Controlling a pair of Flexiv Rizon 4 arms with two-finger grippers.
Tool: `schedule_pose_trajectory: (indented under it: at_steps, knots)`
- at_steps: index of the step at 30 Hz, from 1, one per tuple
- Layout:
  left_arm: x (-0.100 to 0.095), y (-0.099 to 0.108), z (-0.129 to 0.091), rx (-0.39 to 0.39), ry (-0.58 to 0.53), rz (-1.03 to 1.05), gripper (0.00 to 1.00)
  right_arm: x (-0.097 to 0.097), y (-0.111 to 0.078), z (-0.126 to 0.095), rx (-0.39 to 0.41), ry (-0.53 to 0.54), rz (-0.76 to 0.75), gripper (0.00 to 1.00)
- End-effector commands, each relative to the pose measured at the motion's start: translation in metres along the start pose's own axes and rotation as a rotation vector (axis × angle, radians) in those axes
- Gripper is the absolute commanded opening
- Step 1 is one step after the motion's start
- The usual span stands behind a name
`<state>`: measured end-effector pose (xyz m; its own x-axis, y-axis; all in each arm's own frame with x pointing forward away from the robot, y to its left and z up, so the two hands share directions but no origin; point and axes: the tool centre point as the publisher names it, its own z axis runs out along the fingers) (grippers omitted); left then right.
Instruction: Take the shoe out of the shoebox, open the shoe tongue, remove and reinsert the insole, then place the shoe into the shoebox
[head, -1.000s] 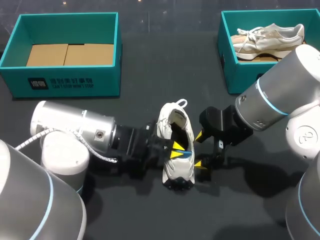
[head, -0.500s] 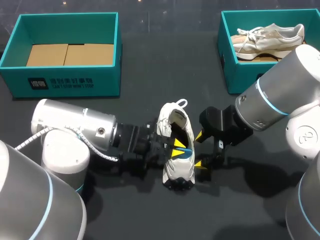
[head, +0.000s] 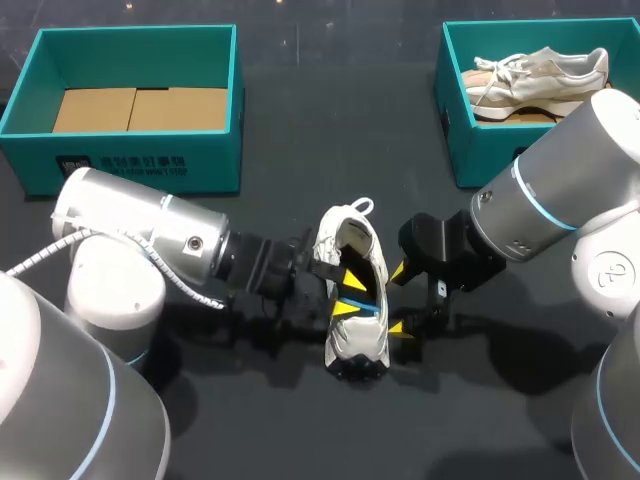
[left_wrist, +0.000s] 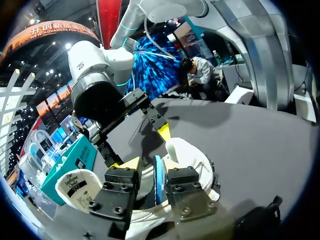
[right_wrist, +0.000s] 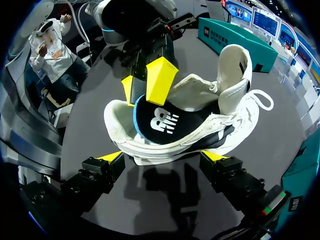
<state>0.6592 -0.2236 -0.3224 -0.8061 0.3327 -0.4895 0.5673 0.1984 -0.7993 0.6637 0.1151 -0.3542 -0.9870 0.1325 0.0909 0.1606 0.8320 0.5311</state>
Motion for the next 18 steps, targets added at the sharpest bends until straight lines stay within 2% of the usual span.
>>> schedule_pose_trajectory:
  at_steps: [1,11,13,15,18]
  knots:
    - [-0.003,-0.003,-0.005,-0.015,0.058,-0.01,0.25,0.001,-0.003,-0.002,-0.001,-0.001,0.003,1.0]
    - [0.003,-0.007,-0.03,-0.044,0.181,-0.031,0.26,0.0,-0.037,-0.043,0.064,-0.02,0.065,1.0]
    - [0.005,-0.006,-0.037,-0.065,0.199,-0.031,0.25,-0.001,-0.045,-0.052,0.058,-0.03,0.065,1.0]
    - [0.006,-0.006,-0.045,-0.064,0.212,-0.04,0.25,-0.003,-0.052,-0.054,0.051,-0.025,0.076,1.0]
    - [0.007,-0.006,-0.057,-0.069,0.235,-0.047,0.24,-0.004,-0.054,-0.054,0.041,-0.017,0.09,1.0]
